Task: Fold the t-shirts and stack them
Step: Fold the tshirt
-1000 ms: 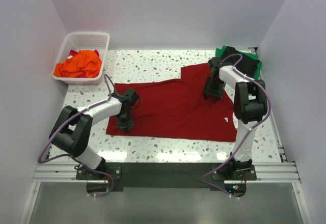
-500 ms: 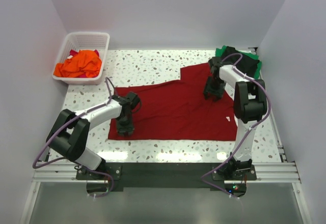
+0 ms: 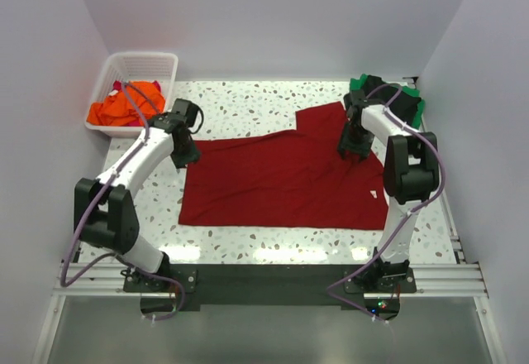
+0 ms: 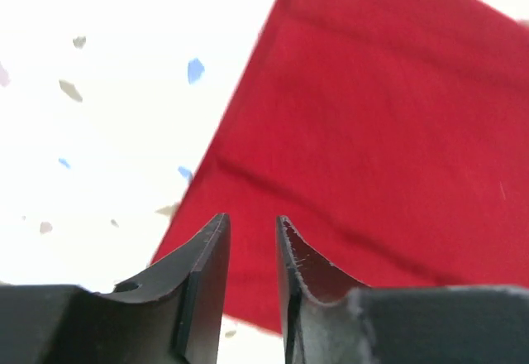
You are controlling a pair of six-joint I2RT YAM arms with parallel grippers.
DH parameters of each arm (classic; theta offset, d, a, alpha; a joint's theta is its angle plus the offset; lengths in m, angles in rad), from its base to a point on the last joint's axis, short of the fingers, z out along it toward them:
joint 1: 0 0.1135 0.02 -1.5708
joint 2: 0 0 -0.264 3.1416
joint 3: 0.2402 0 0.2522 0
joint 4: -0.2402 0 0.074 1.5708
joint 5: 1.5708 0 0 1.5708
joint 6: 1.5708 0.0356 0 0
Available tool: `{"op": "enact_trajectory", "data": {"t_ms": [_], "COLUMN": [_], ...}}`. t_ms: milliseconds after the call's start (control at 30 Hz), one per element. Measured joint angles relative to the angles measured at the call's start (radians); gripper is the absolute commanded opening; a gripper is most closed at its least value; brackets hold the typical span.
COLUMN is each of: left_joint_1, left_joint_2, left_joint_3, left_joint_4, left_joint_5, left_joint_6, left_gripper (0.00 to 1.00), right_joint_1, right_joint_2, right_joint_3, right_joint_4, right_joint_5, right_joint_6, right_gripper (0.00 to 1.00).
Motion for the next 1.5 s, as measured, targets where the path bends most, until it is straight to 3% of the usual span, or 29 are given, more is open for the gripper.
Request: {"op": "enact_trajectory", "data": {"t_ms": [300,667,1200,1500], "left_joint_1": [0.049,0.061,0.063,0.063], "left_joint_2": [0.328,0.361,0.331,0.355], "left_joint_3": [0.0,0.038,0.051,0.06], "left_joint_4": [0.234,0.348,0.381,0.408], "left_joint_5": [0.025,-0.003,-0.069,-0.08], "left_joint_6": [0.031,0.061,0.162,0.182], "left_gripper": [0.29,0.29,0.38,0.38], "right_joint_1": [0.026,0.033,0.048,0.062], "right_joint_2": [-0.016,-0.084,-0.084,-0.084], "right_joint_3": [0.0,-0.013,-0.017,-0.017], "right_joint_4": [0.005,0.016,0.015,0.014], "right_joint_5": [0.0,0.0,0.0,0.001], "right_joint_6": [-0.002,-0.002,-0.001,-0.001], "right_gripper": [0.56,0.56,0.56,0.56]}}
